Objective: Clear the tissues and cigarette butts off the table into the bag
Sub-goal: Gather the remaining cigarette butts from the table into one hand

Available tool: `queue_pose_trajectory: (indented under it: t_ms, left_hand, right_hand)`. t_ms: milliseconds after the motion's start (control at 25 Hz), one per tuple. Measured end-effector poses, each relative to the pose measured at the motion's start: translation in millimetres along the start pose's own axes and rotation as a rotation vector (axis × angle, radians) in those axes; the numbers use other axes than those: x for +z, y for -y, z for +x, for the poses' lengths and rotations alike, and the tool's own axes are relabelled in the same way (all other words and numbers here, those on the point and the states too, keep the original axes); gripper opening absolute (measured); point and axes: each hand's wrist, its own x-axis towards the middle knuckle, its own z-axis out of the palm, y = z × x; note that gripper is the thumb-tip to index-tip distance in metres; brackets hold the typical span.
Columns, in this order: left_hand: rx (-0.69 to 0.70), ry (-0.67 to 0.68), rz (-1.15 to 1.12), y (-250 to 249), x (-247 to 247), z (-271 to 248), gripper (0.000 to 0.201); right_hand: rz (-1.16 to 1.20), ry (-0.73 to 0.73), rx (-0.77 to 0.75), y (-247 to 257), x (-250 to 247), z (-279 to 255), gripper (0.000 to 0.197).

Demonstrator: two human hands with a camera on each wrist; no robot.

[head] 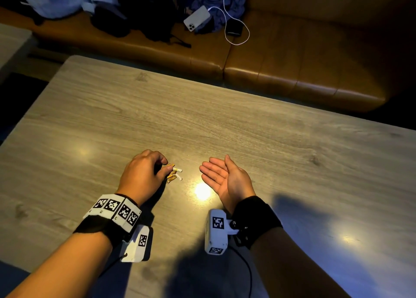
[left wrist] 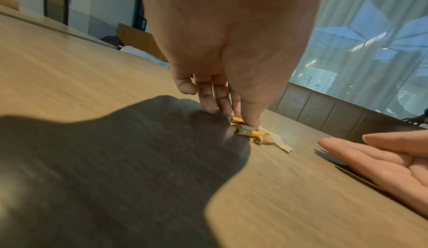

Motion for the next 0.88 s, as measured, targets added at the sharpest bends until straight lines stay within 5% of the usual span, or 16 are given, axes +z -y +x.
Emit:
queue_pose_trajectory:
  t_ms: [640,880]
  left_hand:
    - [-0.138,0.21,0.233,-27,-3,11,0.018]
    - [-0.244,0.198,0.133,-21,-8,12,0.021]
  right_hand:
    - [-0.021,0.003,-0.022,-1,0,1,0.053]
    - [-0.013,0.007,-0.033,-3,-1,1,0.052]
